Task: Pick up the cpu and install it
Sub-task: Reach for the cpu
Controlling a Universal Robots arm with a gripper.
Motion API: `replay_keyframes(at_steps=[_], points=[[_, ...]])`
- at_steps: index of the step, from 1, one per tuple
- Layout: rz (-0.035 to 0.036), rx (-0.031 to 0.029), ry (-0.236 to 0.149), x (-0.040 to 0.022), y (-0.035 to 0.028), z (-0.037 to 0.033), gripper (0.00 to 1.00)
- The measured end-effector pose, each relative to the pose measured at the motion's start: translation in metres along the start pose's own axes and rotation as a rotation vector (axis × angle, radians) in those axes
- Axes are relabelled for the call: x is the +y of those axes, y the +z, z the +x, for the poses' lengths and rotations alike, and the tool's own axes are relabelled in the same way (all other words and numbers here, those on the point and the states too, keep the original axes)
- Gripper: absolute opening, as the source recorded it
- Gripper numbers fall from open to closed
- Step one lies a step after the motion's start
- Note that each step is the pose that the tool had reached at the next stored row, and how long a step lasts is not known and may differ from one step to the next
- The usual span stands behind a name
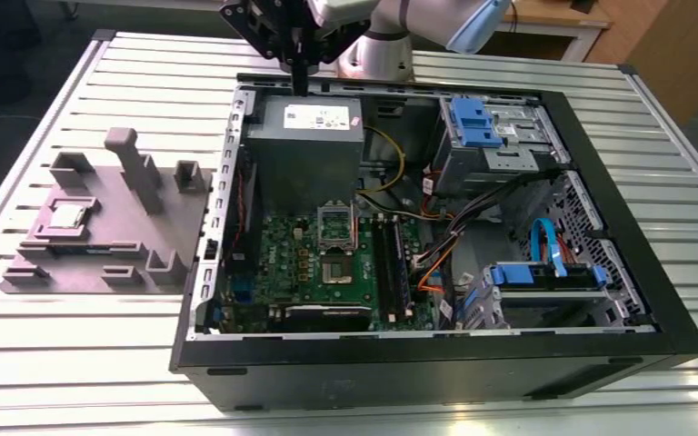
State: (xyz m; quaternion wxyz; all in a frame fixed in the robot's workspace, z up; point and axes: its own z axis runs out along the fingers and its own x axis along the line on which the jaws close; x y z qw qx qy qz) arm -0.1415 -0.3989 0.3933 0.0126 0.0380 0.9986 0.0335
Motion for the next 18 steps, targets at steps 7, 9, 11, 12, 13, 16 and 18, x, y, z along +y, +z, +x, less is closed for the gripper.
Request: replay_keyframes(at_steps=[7, 9, 11, 12, 13, 16, 18], points=[[0.0000, 0.0000, 0.000, -0.0002, -0.0001, 0.0020, 0.10], [0.0001, 0.0001, 0.000, -0.0002, -0.0001, 0.0025, 0.10], [0.0000, 0.0000, 0.000, -0.0002, -0.0001, 0.0030, 0.10], [0.0000, 0.0000, 0.000, -0.0003, -0.0001, 0.0033, 0.10], [0.0000, 0.0000, 0.000, -0.0003, -0.0001, 0.0035, 0.10], [0.0000, 0.0000, 0.000, -0.0003, -0.0001, 0.0044, 0.10], [0.0000, 0.0000, 0.000, -0.0004, -0.0001, 0.0049, 0.10]])
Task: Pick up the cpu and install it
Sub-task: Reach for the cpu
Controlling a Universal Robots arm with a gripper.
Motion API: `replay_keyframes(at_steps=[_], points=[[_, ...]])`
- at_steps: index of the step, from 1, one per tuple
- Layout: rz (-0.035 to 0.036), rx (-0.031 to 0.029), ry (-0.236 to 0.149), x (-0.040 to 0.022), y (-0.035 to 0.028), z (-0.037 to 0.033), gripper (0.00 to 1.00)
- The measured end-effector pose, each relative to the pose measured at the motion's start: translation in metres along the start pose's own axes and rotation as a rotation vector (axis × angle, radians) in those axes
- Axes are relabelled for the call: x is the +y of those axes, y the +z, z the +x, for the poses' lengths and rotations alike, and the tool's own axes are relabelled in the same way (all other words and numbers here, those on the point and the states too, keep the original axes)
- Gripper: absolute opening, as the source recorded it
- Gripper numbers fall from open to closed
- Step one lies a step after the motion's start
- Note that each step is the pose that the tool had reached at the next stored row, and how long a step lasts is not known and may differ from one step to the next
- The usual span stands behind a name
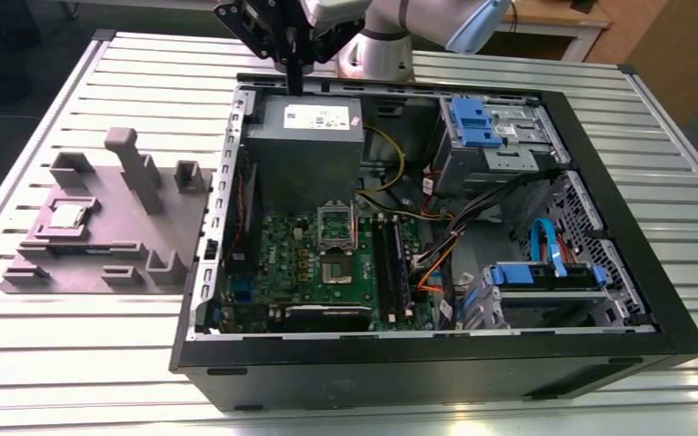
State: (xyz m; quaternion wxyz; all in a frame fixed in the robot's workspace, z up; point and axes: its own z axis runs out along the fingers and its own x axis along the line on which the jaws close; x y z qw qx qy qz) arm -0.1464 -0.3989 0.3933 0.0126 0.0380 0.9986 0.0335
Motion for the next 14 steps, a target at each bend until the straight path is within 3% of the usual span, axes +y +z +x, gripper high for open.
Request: replay_keyframes(at_steps=[14], points=[[0.0000, 0.0000, 0.000, -0.0002, -0.0001, 0.0031, 0.10]])
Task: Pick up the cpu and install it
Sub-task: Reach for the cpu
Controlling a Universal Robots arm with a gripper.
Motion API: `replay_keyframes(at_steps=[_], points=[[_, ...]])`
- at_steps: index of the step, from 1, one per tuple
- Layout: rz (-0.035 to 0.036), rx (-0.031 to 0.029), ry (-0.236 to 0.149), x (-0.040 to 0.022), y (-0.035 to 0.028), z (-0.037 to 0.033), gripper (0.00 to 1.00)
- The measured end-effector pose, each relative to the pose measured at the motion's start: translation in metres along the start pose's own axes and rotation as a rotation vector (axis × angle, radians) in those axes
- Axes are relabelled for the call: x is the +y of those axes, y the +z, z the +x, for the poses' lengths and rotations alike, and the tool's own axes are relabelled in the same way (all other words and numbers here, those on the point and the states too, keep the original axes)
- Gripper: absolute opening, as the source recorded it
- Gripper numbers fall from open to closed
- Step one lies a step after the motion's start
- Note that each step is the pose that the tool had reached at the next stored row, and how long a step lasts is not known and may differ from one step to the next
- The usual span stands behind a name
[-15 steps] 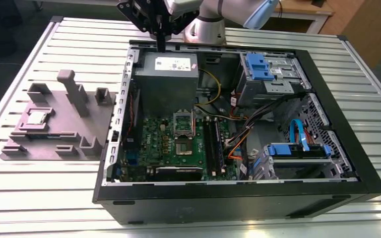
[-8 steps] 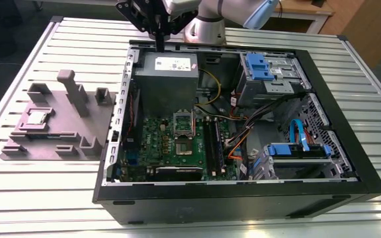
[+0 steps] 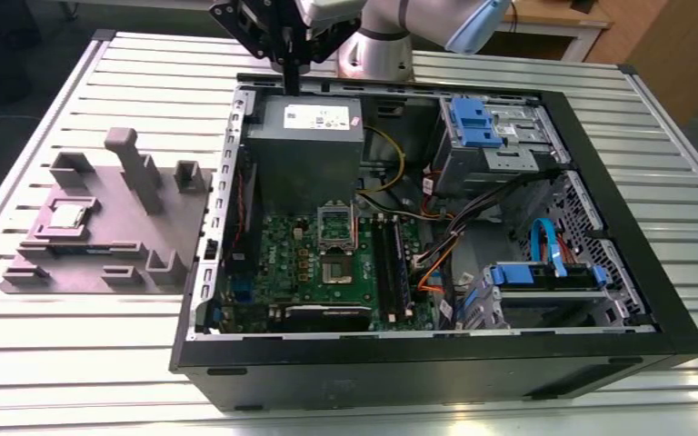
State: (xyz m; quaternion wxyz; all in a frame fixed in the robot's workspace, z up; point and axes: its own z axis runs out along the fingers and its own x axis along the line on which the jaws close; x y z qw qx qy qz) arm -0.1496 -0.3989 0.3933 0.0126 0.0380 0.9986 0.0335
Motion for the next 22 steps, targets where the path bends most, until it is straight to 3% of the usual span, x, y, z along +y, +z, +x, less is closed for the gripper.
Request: replay_keyframes(at_steps=[22], points=[[-0.0001, 0.0000, 0.000, -0.0005, -0.0001, 0.0067, 0.10]])
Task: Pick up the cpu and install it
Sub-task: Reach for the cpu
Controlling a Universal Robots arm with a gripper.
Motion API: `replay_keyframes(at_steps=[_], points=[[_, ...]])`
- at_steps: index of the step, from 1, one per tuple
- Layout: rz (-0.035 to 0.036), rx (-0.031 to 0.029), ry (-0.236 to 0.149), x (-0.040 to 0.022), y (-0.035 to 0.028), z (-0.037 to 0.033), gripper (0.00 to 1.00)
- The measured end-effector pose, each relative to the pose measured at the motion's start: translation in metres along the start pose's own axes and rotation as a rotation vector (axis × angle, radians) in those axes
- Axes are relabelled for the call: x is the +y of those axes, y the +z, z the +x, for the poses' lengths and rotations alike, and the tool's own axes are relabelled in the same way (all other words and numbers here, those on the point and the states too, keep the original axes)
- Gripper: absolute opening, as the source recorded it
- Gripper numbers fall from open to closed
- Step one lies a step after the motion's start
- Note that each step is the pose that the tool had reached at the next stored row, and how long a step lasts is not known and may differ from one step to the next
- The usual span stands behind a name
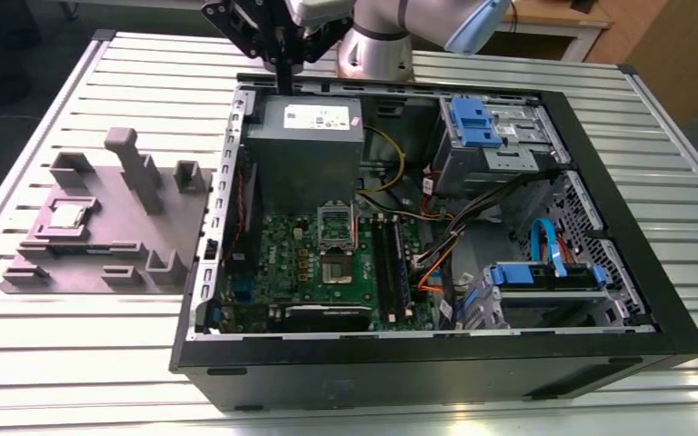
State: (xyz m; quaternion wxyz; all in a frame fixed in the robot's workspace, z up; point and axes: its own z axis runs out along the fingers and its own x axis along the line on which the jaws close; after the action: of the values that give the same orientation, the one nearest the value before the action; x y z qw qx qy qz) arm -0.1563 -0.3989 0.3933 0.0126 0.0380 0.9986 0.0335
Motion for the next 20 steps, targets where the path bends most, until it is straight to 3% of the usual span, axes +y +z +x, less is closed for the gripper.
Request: replay_keyframes(at_steps=[20], points=[[0.0001, 0.0001, 0.000, -0.0003, -0.0001, 0.0043, 0.10]])
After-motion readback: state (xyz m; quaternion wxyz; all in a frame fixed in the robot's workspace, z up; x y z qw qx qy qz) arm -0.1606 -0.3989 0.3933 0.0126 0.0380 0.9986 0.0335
